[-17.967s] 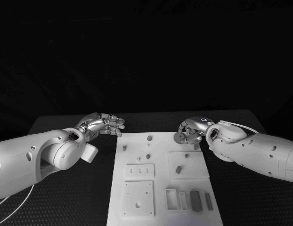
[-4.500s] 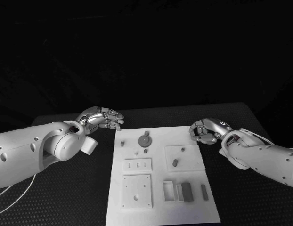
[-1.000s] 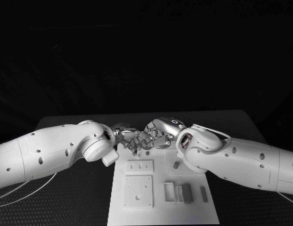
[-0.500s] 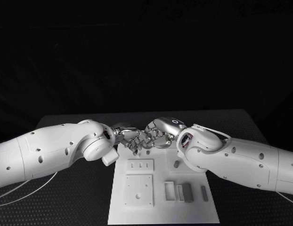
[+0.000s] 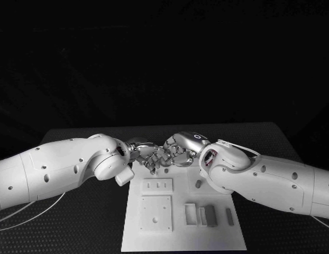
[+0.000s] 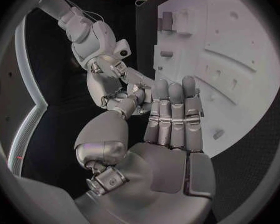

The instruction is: Assemble the parts on the task board

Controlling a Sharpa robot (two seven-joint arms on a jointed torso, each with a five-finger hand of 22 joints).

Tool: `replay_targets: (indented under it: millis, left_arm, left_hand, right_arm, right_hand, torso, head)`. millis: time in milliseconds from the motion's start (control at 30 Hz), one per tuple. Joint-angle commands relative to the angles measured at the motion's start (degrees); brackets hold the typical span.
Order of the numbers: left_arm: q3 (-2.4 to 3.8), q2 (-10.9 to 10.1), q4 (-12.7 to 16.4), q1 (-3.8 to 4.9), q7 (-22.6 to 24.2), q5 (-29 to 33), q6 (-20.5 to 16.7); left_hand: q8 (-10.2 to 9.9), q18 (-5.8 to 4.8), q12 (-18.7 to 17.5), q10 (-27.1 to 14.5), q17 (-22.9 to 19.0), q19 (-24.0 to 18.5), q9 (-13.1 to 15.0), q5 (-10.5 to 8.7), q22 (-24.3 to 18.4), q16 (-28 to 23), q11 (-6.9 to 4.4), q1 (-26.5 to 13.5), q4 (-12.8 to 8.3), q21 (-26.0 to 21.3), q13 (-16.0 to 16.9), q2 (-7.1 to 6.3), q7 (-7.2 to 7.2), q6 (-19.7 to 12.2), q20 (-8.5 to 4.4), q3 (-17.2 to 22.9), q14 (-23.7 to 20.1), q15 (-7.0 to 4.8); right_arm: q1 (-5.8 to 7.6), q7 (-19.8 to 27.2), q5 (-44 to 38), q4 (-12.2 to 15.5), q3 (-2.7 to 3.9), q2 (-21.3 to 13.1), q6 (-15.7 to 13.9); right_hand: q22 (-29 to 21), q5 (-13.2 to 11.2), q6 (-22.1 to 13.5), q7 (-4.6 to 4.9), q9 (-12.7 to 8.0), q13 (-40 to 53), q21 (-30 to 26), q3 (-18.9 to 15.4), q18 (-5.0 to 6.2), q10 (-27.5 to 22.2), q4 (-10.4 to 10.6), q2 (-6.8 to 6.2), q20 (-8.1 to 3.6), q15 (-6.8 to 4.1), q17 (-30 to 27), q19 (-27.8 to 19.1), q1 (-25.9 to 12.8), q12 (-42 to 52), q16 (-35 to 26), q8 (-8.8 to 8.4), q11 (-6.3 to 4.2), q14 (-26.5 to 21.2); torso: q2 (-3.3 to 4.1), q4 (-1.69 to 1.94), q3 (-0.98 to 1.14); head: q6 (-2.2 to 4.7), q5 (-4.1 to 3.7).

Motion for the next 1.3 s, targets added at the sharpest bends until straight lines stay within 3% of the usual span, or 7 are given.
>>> replay_targets:
  millis: [33,300,733,867,1033,1233,1300]
  left_arm:
    - [0.03,0.3,0.2,0.07,0.0,0.7,-0.9]
    - [-0.07,0.3,0.3,0.05,-0.1,0.5,-1.3]
    - [-0.13,0.3,0.3,0.01,-0.2,0.1,-2.4]
    - [-0.16,0.5,0.3,0.01,-0.5,-0.2,-2.4]
    - [-0.20,0.6,0.5,0.00,-0.8,-0.7,-2.0]
    - [-0.23,0.7,0.6,0.00,-1.5,-1.8,-1.8]
    - [-0.24,0.6,0.6,0.00,-1.6,-1.8,-1.8]
  left_hand:
    - [-0.8,-0.28,-0.4,-0.5,-0.4,-0.2,-0.6,-1.05,0.1,0.1,0.04,0.0,0.5,-0.4,-0.1,-0.74,0.30,-0.4,0.32,0.0,-0.6,0.03]
    - [-1.3,-0.21,-0.5,-0.6,-0.7,-0.2,-1.2,-1.46,0.2,0.1,0.12,0.4,0.5,-0.7,-0.3,-0.60,0.43,-0.5,0.39,0.3,-0.7,0.11]
    - [-2.0,-0.17,-0.4,-0.5,-1.5,0.0,-2.3,-1.71,0.7,0.6,0.14,2.4,-1.7,-1.2,-0.5,2.46,0.43,0.2,0.55,0.7,-0.8,0.21]
    - [-2.1,-0.18,-0.4,-0.5,-1.6,0.0,-2.4,-1.74,0.7,0.7,0.14,2.5,-2.0,-1.3,-0.6,2.51,0.43,0.3,0.57,0.6,-0.8,0.22]
    - [-2.3,-0.18,-0.5,-0.4,-1.9,0.2,-2.7,-1.98,0.9,0.8,0.12,2.4,-2.4,-1.4,-0.7,1.09,0.40,0.5,0.57,0.2,-0.8,0.23]
    - [-2.5,-0.10,-0.5,-0.1,-2.4,0.6,-3.2,-2.44,1.0,1.1,0.01,1.7,-1.5,-1.8,-0.9,-1.94,0.29,1.0,0.52,-0.3,-0.7,0.17]
    - [-2.6,-0.08,-0.5,0.0,-2.7,0.8,-3.4,0.19,1.2,1.3,-0.04,1.4,-0.6,-2.1,-1.0,-3.49,0.23,1.2,0.49,-0.1,-0.6,0.13]
  right_arm:
    - [-0.12,0.4,-0.1,0.6,-0.01,0.2,-0.1]
    - [-0.17,-0.6,-0.1,0.9,-0.01,0.1,-0.1]
    - [-0.27,-1.1,-0.1,1.5,-0.01,0.1,0.0]
    - [-0.28,-1.4,0.0,1.5,-0.01,0.2,0.0]
    - [-0.29,-1.6,0.0,1.5,-0.01,0.2,-0.3]
    - [-0.29,-1.9,0.0,1.4,-0.01,0.2,-0.3]
    - [-0.29,-1.9,0.0,1.5,-0.01,0.3,-0.3]
  right_hand:
    - [0.7,0.2,3.2,2.36,2.5,-0.1,0.1,0.1,2.30,0.5,0.1,0.39,-0.26,0.01,0.1,0.1,0.1,-0.1,0.0,1.28,0.01,0.5]
    - [0.7,0.2,3.4,2.32,2.6,-0.1,0.1,0.0,2.30,0.6,0.1,0.23,-0.32,-0.01,0.3,0.1,0.1,-0.1,0.1,1.31,-0.03,0.6]
    - [0.7,0.2,3.6,2.29,2.6,0.0,0.1,0.0,2.30,0.6,0.1,0.04,-0.39,-0.04,0.3,0.2,0.1,-0.1,0.1,1.34,-0.07,0.7]
    - [0.7,0.2,3.6,2.29,2.6,0.0,0.1,0.0,2.30,0.6,0.1,0.02,-0.40,-0.05,0.3,0.3,0.1,-0.1,0.1,1.34,-0.07,0.7]
    - [0.7,0.2,3.7,2.28,2.6,0.0,0.1,0.0,2.30,0.6,0.1,-0.01,-0.42,-0.06,0.4,0.3,0.1,-0.1,0.1,1.35,-0.09,0.8]
    - [0.7,0.2,3.7,2.27,2.6,0.0,0.1,0.0,2.30,0.7,0.1,-0.04,-0.43,-0.07,0.3,0.3,0.1,-0.1,0.1,1.35,-0.10,0.8]
    - [0.7,0.2,3.7,2.26,2.6,0.0,0.1,0.0,2.30,0.7,0.1,-0.04,-0.44,-0.07,0.4,0.3,0.1,-0.1,0.1,1.35,-0.10,0.8]
  torso:
    - [0.00,-0.01,0.03]
    - [0.01,-0.03,0.04]
    - [0.00,0.00,0.00]
    - [-0.01,0.00,-0.01]
    - [0.00,-0.04,-0.02]
    - [-0.01,0.03,-0.01]
    - [0.00,0.05,-0.01]
  head:
    - [-0.10,-0.03]
    - [-0.25,0.02]
    - [-0.54,0.25]
    - [-0.56,0.30]
    - [-0.63,0.40]
    - [-0.70,0.43]
    - [-0.75,0.43]
